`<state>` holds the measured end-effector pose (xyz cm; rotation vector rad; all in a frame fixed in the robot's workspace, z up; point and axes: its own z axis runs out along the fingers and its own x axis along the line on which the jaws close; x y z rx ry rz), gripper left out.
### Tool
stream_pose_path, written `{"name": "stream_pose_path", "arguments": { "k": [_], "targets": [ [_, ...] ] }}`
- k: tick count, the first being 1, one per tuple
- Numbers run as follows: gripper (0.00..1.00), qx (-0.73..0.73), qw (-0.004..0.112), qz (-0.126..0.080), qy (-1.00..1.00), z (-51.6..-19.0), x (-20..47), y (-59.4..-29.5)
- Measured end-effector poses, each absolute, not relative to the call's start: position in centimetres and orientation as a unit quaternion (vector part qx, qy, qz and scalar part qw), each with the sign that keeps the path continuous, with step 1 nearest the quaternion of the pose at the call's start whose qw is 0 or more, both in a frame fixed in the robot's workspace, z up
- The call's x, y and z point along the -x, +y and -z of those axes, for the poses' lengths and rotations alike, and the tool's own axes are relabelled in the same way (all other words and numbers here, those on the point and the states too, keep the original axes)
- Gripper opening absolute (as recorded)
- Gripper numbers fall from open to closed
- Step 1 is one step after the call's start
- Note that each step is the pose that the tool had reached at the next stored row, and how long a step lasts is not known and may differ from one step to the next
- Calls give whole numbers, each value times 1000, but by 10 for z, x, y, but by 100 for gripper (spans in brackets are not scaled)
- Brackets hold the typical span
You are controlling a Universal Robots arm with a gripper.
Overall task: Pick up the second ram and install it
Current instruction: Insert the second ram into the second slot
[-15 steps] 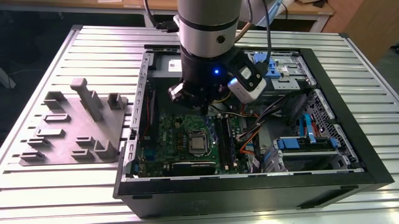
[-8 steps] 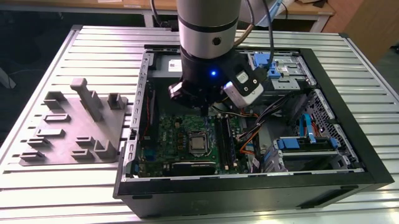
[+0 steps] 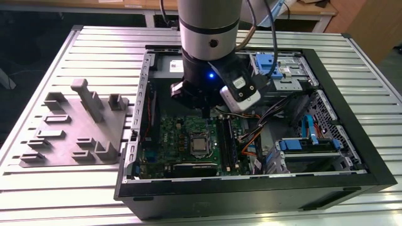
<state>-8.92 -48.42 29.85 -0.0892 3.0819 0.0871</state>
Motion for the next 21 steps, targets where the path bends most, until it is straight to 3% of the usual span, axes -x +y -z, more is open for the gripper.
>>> {"name": "stream_pose_path", "arguments": {
  "k": [21],
  "targets": [
    [12,-1,26,-27,999,-286,83,-484]
  ]
}}
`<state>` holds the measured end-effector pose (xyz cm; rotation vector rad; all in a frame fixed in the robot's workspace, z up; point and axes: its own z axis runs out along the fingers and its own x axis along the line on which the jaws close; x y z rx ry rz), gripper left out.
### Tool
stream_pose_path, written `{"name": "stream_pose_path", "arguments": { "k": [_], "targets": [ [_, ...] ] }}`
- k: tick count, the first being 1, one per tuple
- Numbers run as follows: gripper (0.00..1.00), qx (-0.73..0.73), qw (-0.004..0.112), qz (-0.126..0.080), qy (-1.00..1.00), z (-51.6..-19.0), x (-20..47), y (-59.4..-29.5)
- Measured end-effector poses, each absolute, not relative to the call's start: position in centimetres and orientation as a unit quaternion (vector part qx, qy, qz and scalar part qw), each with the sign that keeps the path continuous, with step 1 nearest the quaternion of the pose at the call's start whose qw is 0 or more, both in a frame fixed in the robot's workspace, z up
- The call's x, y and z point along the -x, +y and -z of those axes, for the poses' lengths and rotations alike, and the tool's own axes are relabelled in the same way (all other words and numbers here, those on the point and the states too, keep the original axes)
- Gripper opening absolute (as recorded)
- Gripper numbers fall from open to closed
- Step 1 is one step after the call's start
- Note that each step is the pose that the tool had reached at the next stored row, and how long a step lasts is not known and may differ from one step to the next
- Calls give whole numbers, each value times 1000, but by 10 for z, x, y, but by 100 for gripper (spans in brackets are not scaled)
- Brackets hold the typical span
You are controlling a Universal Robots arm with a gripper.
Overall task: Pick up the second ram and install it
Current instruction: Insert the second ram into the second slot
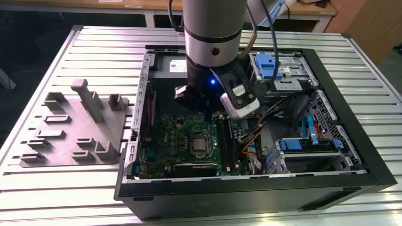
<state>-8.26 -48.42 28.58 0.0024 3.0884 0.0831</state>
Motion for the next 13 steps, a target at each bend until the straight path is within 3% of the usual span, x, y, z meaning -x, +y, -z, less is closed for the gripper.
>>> {"name": "stream_pose_path", "arguments": {
  "k": [13],
  "targets": [
    [12,6,23,-27,999,-278,60,-484]
  ]
}}
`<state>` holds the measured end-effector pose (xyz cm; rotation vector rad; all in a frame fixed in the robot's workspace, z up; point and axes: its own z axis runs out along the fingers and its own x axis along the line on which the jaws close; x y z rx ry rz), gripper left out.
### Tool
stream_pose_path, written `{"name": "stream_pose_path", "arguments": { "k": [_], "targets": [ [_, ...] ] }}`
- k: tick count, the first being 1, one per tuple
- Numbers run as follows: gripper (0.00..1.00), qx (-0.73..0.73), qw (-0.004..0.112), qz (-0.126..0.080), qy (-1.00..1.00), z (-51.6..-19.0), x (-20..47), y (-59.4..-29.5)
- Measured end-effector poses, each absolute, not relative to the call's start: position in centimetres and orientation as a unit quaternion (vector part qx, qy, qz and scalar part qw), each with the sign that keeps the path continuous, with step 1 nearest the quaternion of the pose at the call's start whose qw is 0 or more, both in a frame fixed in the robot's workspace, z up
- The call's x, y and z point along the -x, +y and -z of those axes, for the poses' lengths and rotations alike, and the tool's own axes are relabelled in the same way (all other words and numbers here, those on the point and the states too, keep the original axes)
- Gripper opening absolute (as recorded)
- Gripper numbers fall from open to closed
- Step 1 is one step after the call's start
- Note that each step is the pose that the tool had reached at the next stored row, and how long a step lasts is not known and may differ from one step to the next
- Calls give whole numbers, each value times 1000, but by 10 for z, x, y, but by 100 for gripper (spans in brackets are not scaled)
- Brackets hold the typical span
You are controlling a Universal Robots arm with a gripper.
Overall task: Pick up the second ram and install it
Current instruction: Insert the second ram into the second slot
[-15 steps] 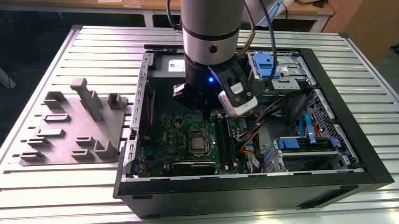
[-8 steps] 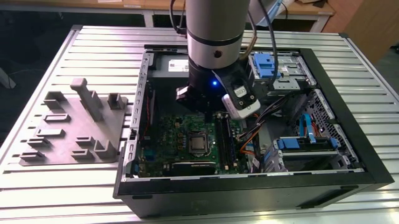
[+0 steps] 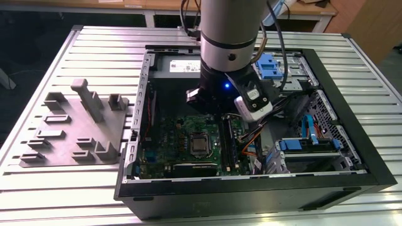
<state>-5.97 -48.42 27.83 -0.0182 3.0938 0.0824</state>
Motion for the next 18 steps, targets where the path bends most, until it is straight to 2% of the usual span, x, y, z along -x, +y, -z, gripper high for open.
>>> {"name": "stream_pose_path", "arguments": {
  "k": [18],
  "targets": [
    [12,6,23,-27,999,-265,43,-484]
  ]
}}
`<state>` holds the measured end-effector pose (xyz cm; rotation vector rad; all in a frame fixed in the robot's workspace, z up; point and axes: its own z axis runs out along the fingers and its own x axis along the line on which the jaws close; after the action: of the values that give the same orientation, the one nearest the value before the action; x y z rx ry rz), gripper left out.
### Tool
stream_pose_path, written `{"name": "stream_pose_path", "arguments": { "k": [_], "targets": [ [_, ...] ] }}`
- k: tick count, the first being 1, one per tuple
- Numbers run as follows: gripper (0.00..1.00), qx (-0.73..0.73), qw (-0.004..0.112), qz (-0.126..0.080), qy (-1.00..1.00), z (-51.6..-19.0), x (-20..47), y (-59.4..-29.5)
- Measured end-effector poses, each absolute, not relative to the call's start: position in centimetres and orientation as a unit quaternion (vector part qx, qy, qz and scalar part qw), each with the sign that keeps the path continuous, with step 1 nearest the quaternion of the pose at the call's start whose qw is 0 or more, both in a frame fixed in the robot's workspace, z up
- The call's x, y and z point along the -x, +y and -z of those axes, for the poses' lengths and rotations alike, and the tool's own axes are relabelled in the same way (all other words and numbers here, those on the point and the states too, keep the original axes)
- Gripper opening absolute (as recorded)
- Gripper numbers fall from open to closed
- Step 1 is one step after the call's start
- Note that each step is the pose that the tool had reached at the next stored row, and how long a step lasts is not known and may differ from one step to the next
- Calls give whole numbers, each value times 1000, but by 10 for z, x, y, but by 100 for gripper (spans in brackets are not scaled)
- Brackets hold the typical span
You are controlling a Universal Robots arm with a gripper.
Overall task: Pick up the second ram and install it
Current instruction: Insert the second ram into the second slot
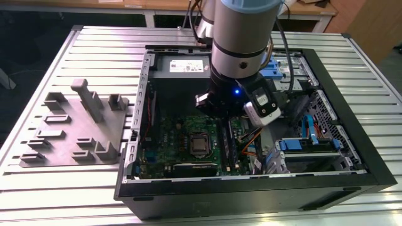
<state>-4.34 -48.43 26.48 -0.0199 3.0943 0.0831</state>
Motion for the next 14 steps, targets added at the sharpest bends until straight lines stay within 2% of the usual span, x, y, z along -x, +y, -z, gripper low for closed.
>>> {"name": "stream_pose_path", "arguments": {
  "k": [14],
  "targets": [
    [12,6,23,-27,999,-257,36,-484]
  ]
}}
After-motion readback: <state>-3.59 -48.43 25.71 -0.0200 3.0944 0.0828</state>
